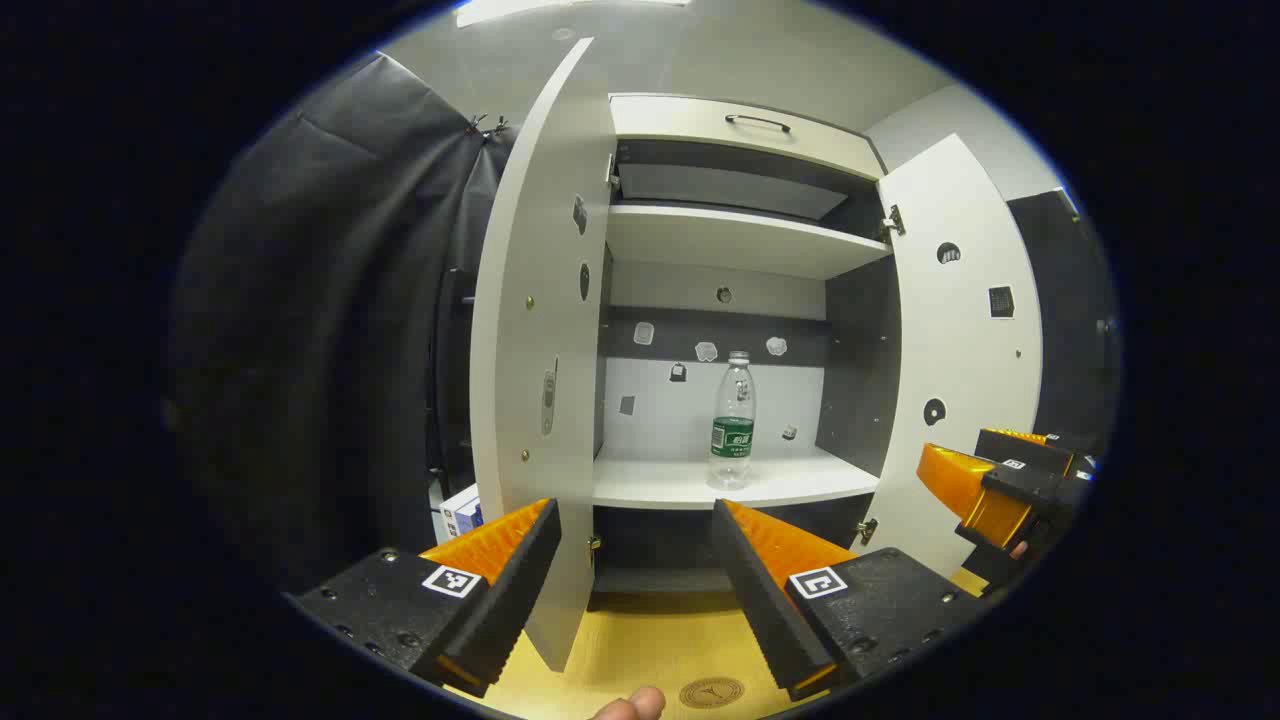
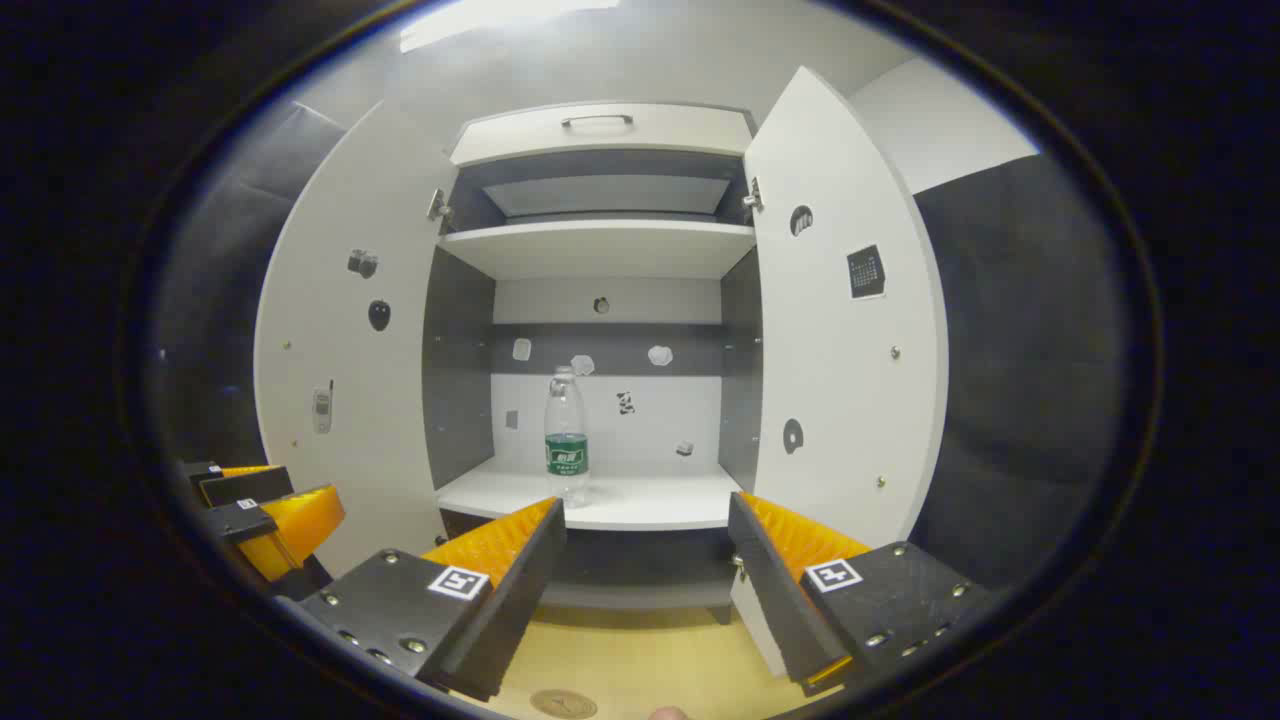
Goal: Grasp the bottle in the cabinet with the left hand and place it on the coaster, then close the right door with the right hand and the left door with the left hand.
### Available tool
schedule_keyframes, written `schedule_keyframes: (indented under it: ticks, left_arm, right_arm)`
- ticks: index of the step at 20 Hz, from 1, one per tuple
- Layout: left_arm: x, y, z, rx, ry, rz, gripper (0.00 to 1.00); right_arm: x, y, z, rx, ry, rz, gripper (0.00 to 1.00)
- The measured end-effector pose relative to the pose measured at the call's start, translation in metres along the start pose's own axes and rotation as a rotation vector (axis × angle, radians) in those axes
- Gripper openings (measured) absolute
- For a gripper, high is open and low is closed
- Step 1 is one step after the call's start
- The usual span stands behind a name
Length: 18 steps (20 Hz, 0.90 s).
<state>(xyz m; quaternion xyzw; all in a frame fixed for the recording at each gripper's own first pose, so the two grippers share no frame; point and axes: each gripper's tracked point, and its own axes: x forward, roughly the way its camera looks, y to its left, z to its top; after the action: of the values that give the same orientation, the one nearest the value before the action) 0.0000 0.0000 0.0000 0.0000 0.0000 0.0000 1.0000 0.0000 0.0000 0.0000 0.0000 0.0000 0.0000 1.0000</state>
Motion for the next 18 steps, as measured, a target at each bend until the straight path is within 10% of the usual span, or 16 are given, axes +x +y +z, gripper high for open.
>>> schedule_keyframes:
  ticks: [18]
  left_arm:
    - [0.0033, -0.0095, 0.0057, 0.033, -0.021, 0.034, 0.96]
  right_arm:
    - [0.0027, -0.0058, -0.0048, 0.020, 0.024, 0.024, 0.99]
